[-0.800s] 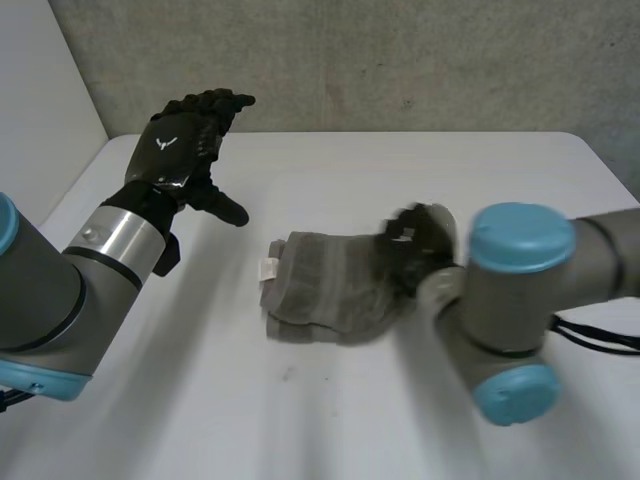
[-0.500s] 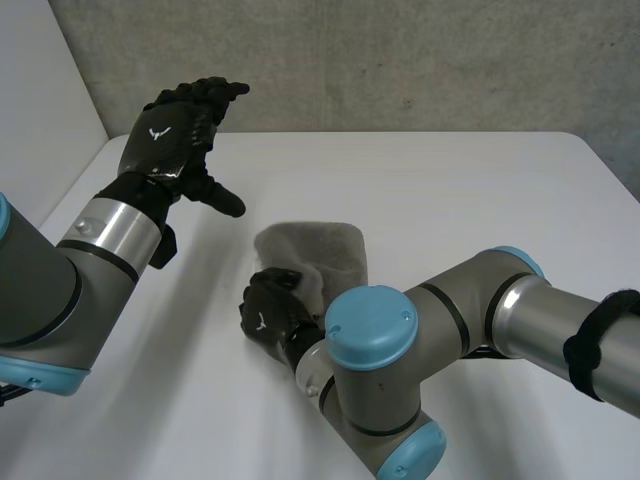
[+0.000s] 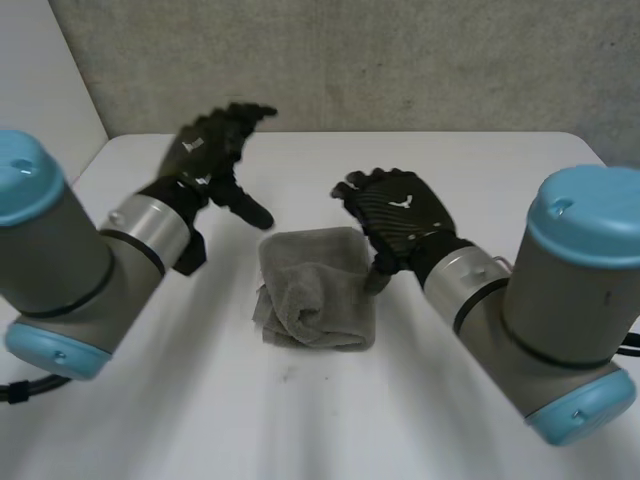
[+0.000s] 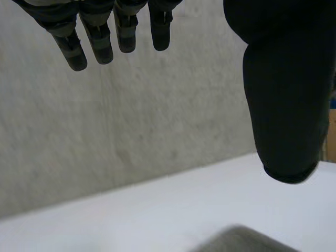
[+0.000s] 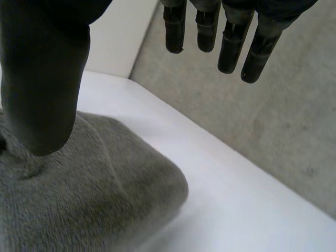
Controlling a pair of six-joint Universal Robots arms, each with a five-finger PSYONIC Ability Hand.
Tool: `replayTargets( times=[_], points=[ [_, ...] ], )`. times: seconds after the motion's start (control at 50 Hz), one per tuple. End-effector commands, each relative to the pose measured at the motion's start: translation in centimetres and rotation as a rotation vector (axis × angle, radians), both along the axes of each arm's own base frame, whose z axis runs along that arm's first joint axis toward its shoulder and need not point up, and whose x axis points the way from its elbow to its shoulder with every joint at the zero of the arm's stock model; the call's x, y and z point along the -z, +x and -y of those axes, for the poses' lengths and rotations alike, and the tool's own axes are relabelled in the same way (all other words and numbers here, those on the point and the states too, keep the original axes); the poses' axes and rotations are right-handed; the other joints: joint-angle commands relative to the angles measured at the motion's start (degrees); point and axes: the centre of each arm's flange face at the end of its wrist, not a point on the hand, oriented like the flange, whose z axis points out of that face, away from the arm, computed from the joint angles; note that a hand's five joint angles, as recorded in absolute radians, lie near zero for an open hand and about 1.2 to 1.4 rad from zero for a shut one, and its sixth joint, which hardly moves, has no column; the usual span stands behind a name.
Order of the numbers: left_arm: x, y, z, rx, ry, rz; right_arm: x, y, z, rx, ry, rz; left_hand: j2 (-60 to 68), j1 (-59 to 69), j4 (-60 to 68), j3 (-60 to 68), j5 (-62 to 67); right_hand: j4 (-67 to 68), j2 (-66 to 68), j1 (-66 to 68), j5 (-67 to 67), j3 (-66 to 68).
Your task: Fold the towel.
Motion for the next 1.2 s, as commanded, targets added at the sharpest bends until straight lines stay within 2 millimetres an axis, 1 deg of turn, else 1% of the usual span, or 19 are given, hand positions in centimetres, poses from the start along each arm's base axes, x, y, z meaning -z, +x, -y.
replayTargets(
  times=[0.02, 0.04, 0.1, 0.14, 0.2, 0.42, 0.56, 0.68, 0.72, 0.74, 0.78, 0.8, 0.84, 0.86, 0.9, 0.92, 0.96, 1.06, 1.2],
  points=[
    [5.2, -1.5, -1.4, -0.003, 0.154, 0.067, 2.4, -0.5, 2.7, 0.071, 0.162, 0.036, 0.5, 0.0, 0.5, 0.5, -1.7, -4.8, -4.0, -3.4, -4.0, -3.9],
    [6.4, -1.7, -1.8, -0.009, 0.18, 0.089, 3.0, -0.3, 3.0, 0.077, 0.194, 0.04, 0.5, 0.0, 0.5, 0.5, -1.7, -4.8, -4.0, -3.4, -4.0, -3.9],
    [7.5, -1.8, -1.9, -0.02, 0.205, 0.11, 3.8, -0.1, 3.2, 0.081, 0.226, 0.039, 0.5, 0.0, 0.5, 0.5, -1.7, -4.8, -4.0, -3.4, -4.0, -3.9],
    [9.6, -1.7, -1.9, -0.047, 0.232, 0.169, 5.3, 0.3, 3.5, 0.077, 0.264, 0.023, 0.5, 0.0, 0.5, 0.5, -1.7, -4.8, -4.0, -3.4, -4.0, -3.9],
    [10.8, -1.5, -1.7, -0.057, 0.214, 0.255, 6.5, 1.0, 3.9, 0.071, 0.281, 0.013, 0.5, 0.0, 0.5, 0.5, -1.7, -4.8, -4.0, -3.4, -4.0, -3.9],
    [11.6, -1.0, -1.6, -0.038, 0.122, 0.428, 9.8, 3.8, 3.6, 0.023, 0.315, -0.039, 0.5, 0.0, 0.5, 0.5, -1.7, -4.8, -4.0, -3.4, -4.0, -3.9],
    [11.3, -1.0, -1.4, -0.039, 0.111, 0.425, 9.5, 3.8, 3.6, 0.019, 0.319, -0.076, 0.5, 0.0, 0.5, 0.5, -1.7, -4.8, -4.0, -3.4, -4.0, -3.9],
    [8.6, -1.5, -1.0, -0.044, 0.047, 0.382, 6.6, 3.6, 3.7, 0.017, 0.26, -0.052, 0.5, 0.0, 0.5, 0.5, -1.7, -4.8, -4.0, -3.4, -4.0, -3.9],
    [5.8, -1.7, -0.7, -0.056, -0.013, 0.338, 3.3, 3.1, 3.7, 0.023, 0.203, -0.012, 0.5, 0.0, 0.5, 0.5, -1.7, -4.8, -4.0, -3.4, -4.0, -3.9],
    [5.8, -1.7, -0.7, -0.056, -0.013, 0.338, 3.3, 3.0, 3.7, 0.024, 0.203, -0.012, 0.5, 0.0, 0.5, 0.5, -1.7, -4.8, -4.0, -3.4, -4.0, -3.9],
    [2.0, -1.5, -1.0, -0.068, -0.072, 0.295, -0.8, 1.3, 4.4, 0.069, 0.131, 0.042, 0.5, 0.0, 0.5, 0.5, -1.7, -4.8, -4.0, -3.4, -4.0, -3.9],
    [2.0, -1.5, -1.0, -0.068, -0.072, 0.295, -0.8, 1.3, 4.4, 0.07, 0.131, 0.042, 0.5, 0.0, 0.5, 0.5, -1.7, -4.8, -4.0, -3.4, -4.0, -3.9],
    [-2.0, -0.9, -1.5, -0.09, -0.121, 0.249, -5.0, -1.2, 5.2, 0.151, 0.046, 0.098, 0.5, 0.0, 0.5, 0.5, -1.7, -4.8, -4.0, -3.4, -4.0, -3.9],
    [-2.0, -0.9, -1.5, -0.09, -0.122, 0.249, -5.0, -1.3, 5.2, 0.152, 0.045, 0.099, 0.5, 0.0, 0.5, 0.5, -1.7, -4.8, -4.0, -3.4, -4.0, -3.9],
    [-5.6, -0.1, -2.1, -0.11, -0.14, 0.199, -8.4, -3.9, 5.6, 0.253, -0.019, 0.13, 0.5, 0.0, 0.5, 0.5, -1.7, -4.8, -4.0, -3.4, -4.0, -3.9],
    [-5.7, -0.1, -2.2, -0.11, -0.14, 0.199, -8.4, -3.9, 5.6, 0.254, -0.02, 0.13, 0.5, 0.0, 0.5, 0.5, -1.7, -4.8, -4.0, -3.4, -4.0, -3.9],
    [-8.3, 1.2, -2.5, -0.153, -0.122, 0.154, -10.2, -6.4, 5.9, 0.359, -0.042, 0.137, 0.5, 0.0, 0.5, 0.5, -1.7, -4.8, -4.0, -3.4, -4.0, -3.9],
    [-10.8, 3.1, -3.2, -0.216, -0.071, 0.094, -11.3, -8.6, 5.8, 0.451, -0.048, 0.133, 0.5, 0.0, 0.5, 0.5, -1.7, -4.8, -4.0, -3.4, -4.0, -3.9],
    [-11.3, 4.0, -3.9, -0.229, -0.032, 0.107, -12.1, -9.8, 5.0, 0.475, -0.061, 0.134, 0.5, 0.0, 0.5, 0.5, -1.7, -4.8, -4.0, -3.4, -4.0, -3.9]
  ],
)
